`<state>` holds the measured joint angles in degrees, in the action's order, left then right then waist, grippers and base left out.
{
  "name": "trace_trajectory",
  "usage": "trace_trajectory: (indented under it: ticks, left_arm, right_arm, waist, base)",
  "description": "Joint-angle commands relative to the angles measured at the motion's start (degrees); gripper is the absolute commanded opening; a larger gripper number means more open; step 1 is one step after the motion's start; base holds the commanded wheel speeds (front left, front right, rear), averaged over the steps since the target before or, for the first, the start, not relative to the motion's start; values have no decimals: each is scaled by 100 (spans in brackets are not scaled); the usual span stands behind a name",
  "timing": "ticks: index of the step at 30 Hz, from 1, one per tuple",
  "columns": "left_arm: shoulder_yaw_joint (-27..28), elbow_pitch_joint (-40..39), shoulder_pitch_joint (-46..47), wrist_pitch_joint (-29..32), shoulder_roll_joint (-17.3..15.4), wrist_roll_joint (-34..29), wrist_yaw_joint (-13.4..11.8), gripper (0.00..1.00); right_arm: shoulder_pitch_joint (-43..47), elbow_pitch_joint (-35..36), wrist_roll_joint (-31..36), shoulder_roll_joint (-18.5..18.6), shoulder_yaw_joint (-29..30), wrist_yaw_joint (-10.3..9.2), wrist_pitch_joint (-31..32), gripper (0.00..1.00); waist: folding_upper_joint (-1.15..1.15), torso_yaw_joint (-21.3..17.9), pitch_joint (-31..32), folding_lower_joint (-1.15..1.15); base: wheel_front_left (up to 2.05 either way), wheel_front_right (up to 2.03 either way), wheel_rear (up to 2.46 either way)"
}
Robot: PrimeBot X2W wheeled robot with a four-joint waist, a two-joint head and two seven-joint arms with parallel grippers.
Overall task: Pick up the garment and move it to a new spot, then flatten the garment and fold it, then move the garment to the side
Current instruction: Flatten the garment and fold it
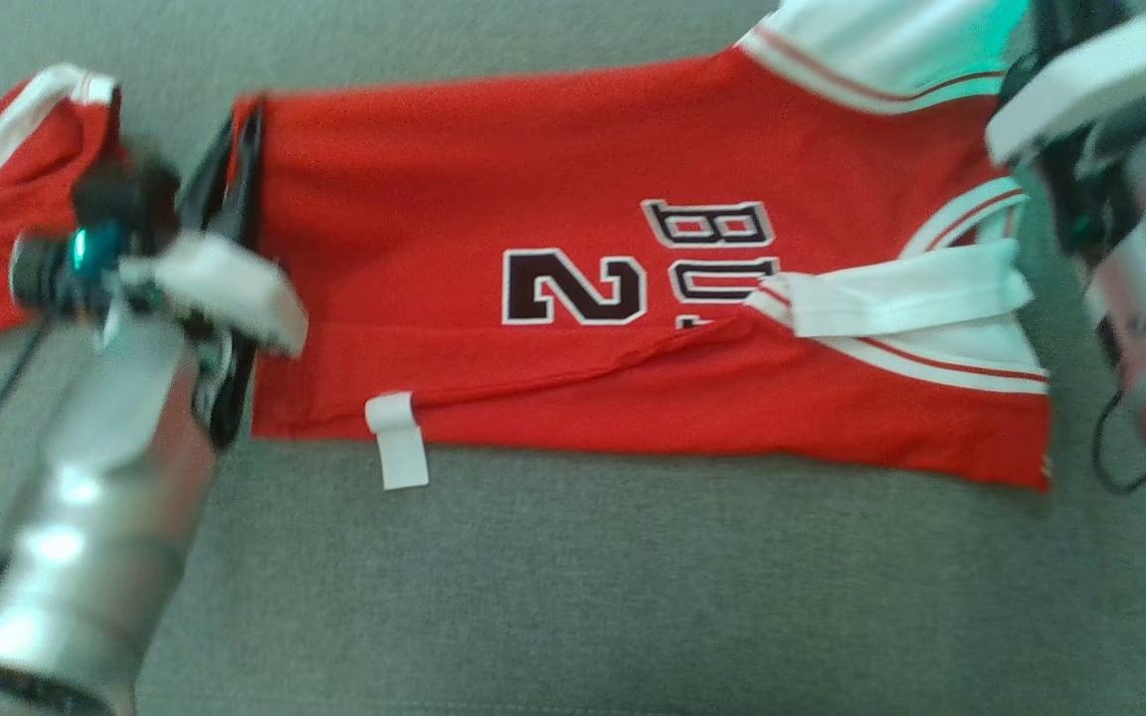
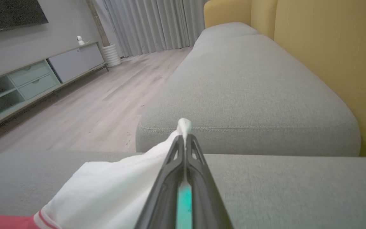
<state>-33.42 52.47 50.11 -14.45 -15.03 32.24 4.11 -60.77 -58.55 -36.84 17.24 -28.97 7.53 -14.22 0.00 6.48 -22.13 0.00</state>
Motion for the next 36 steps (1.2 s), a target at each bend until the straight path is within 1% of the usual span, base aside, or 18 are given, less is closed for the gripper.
trace_trajectory:
  ticks: [1, 6, 10, 14, 17, 18, 19, 20, 22, 24, 25, 26, 28, 29, 30, 31, 33, 36]
  left_arm:
    - [301, -188, -117, -53, -340, -54, -73, 0]
    - [821, -603, -1043, -54, -453, -309, -177, 0]
    - [1031, -679, -1644, -54, -381, -532, -195, 0]
    - [1300, -754, -2094, -54, -321, -715, -208, 0]
    - [1482, -776, -2385, -54, -226, -824, -235, 0]
    - [1551, -785, -2459, -54, -195, -858, -241, 32]
    - [1638, -819, -2526, -54, -158, -887, -268, 100]
    - [1719, -871, -2591, -54, -124, -935, -303, 100]
    - [1896, -1014, -2734, -54, -54, -1049, -424, 100]
    - [2103, -1286, -2882, -54, -10, -1219, -568, 100]
    - [2103, -1286, -2882, -54, -10, -1219, -568, 100]
    - [2189, -1422, -2968, -54, 8, -1325, -629, 100]
    - [2319, -1752, -3122, -54, 40, -1598, -749, 100]
    - [2363, -1886, -3201, -54, 76, -1713, -774, 100]
    - [2495, -2142, -3332, -54, 185, -1865, -804, 100]
    - [2495, -2142, -3332, -54, 185, -1865, -804, 100]
    - [2605, -2347, -3473, -54, 292, -2009, -814, 100]
    - [2752, -2579, -3684, -54, 451, -2176, -783, 100]
  right_arm:
    - [242, 295, -164, 1, -57, -4, -72, 0]
    - [1261, 1319, -722, 148, -74, -4, -76, 0]
    - [2241, 2032, -1215, 313, -28, -4, -76, 0]
    - [3060, 2472, -1515, 387, -141, -4, -30, 0]
    - [3485, 2565, -1671, 362, -186, -4, 70, 0]
    - [3575, 2543, -1705, 342, -166, -4, 90, 0]
    - [3629, 2531, -1712, 322, -130, -4, 81, 81]
    - [3665, 2525, -1703, 301, -105, -4, 70, 100]
    - [3691, 2514, -1607, 274, -24, -4, 25, 100]
    - [3653, 2478, -1290, 273, 97, -4, -34, 100]
    - [3653, 2478, -1290, 273, 97, -4, -34, 100]
    - [3631, 2442, -1102, 244, 217, -4, -54, 100]
    - [3574, 2421, -489, 199, 543, -4, -71, 100]
    - [3594, 2446, -158, 126, 783, -4, -73, 100]
    - [3716, 2541, 505, -95, 1260, -4, -75, 100]
    - [3716, 2541, 505, -95, 1260, -4, -75, 100]
    - [3899, 2680, 1073, -380, 1677, -4, -75, 100]
    - [4153, 2849, 1761, -748, 2012, -4, -76, 100]
  waist:
    - [0, -207, 240, 0]
    - [0, -424, 569, 0]
    - [0, -495, 789, 0]
    - [0, -573, 985, 0]
    - [0, -613, 1098, 0]
    - [0, -622, 1124, 0]
    - [0, -631, 1145, 0]
    - [0, -634, 1167, 0]
    - [0, -633, 1215, 0]
    - [0, -627, 1251, 0]
    - [0, -627, 1251, 0]
    - [0, -622, 1274, 0]
    - [0, -602, 1311, 0]
    - [0, -585, 1330, 0]
    - [0, -542, 1394, 0]
    - [0, -542, 1394, 0]
    - [0, -509, 1470, 0]
    - [0, -480, 1589, 0]
  base:
    - [0, 0, 0]
    - [0, 0, 0]
    - [0, 0, 0]
    - [0, 0, 0]
    - [0, 0, 0]
    - [0, 0, 0]
    - [0, 0, 0]
    - [0, 0, 0]
    - [0, 0, 0]
    - [0, 0, 0]
    - [0, 0, 0]
    - [0, 0, 0]
    - [0, 0, 0]
    - [0, 0, 0]
    - [0, 0, 0]
    - [0, 0, 0]
    - [0, 0, 0]
    - [0, 0, 0]
